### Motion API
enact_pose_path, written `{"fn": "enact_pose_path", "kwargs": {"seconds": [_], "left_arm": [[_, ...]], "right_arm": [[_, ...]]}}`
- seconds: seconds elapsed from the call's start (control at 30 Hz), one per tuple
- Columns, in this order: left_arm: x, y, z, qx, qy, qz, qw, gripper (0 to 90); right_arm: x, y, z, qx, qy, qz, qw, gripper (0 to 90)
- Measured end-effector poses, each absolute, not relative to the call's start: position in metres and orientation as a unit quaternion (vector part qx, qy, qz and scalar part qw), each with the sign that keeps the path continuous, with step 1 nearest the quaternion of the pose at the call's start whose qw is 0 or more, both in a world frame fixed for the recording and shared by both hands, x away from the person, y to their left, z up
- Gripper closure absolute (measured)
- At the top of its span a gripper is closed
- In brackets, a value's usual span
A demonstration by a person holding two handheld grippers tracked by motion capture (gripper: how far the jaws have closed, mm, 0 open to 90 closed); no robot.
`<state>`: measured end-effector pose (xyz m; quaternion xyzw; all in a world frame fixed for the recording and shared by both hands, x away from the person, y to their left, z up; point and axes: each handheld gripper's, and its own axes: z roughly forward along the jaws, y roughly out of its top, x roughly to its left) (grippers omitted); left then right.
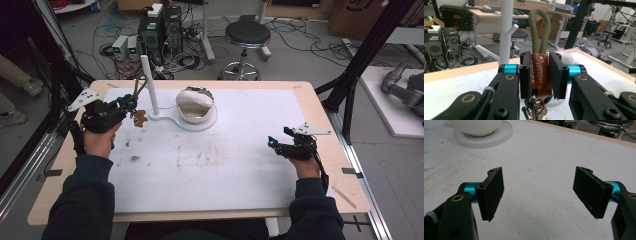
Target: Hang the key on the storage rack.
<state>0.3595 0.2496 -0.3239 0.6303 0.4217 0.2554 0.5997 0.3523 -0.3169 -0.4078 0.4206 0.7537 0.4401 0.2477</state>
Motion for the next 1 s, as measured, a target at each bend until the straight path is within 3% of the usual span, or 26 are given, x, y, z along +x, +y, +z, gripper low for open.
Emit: {"fn": "enact_pose_path", "kwargs": {"seconds": [0.8,0.93,1.0], "left_arm": [[0.413,0.238,-0.353,0.655,0.481,0.243,0.530,71.4],[0.414,0.238,-0.355,0.658,0.482,0.239,0.526,67.2],[0.413,0.240,-0.357,0.655,0.484,0.235,0.530,58.8]], "right_arm": [[0.354,-0.317,-0.410,0.420,0.758,0.436,0.243,25.3],[0.353,-0.316,-0.410,0.421,0.758,0.435,0.241,25.3],[0.353,-0.316,-0.410,0.421,0.759,0.435,0.242,25.3]]}}
